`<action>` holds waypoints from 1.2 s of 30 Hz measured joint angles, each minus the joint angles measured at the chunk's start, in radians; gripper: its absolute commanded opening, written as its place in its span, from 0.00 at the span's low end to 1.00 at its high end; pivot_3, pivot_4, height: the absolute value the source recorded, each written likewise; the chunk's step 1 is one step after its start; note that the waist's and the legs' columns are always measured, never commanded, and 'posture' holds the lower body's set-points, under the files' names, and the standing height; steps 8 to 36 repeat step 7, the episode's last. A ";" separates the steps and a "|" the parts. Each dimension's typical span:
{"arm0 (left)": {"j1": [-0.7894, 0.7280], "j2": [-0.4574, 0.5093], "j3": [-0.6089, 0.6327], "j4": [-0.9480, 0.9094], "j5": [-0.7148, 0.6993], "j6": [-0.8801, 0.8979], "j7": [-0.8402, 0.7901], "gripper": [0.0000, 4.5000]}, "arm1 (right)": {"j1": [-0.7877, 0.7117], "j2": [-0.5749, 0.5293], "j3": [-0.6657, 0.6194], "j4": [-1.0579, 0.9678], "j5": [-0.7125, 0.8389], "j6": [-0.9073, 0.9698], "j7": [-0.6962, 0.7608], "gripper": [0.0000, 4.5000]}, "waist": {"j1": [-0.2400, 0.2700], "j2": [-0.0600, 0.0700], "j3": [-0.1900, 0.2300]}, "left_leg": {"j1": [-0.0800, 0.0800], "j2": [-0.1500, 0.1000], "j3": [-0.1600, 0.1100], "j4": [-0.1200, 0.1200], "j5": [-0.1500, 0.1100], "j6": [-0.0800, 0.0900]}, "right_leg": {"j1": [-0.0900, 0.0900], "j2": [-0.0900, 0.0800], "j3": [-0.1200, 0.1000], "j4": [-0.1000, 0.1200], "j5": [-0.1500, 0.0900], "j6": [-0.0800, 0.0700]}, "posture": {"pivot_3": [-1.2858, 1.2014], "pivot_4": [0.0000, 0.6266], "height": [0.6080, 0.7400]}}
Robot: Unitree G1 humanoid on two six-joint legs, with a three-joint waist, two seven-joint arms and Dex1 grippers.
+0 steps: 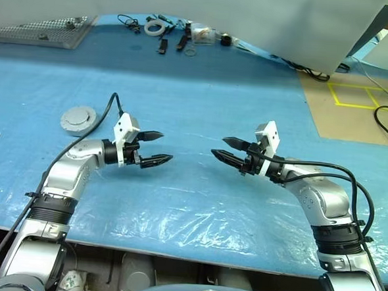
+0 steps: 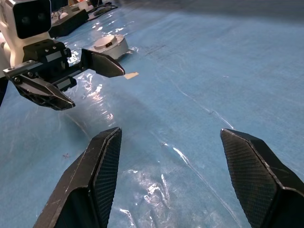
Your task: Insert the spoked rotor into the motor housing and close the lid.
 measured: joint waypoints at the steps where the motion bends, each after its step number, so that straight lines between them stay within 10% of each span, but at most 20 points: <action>1: 0.000 0.000 0.003 0.000 -0.001 0.000 0.001 0.99 | 0.000 0.001 0.000 0.000 0.000 0.001 0.000 0.77 | 0.000 0.000 0.000 | 0.000 0.000 0.000 0.000 0.000 0.000 | 0.000 0.000 0.000 0.000 0.000 0.000 | 0.52 0.24 1.00; 36: 0.000 0.011 0.019 0.000 0.000 -0.006 0.006 0.99 | 0.004 0.001 0.000 0.000 0.000 0.003 -0.002 0.77 | 0.000 0.000 0.000 | 0.000 0.000 0.000 0.000 0.000 0.000 | 0.000 0.000 0.000 0.000 0.000 0.000 | 0.52 0.24 1.00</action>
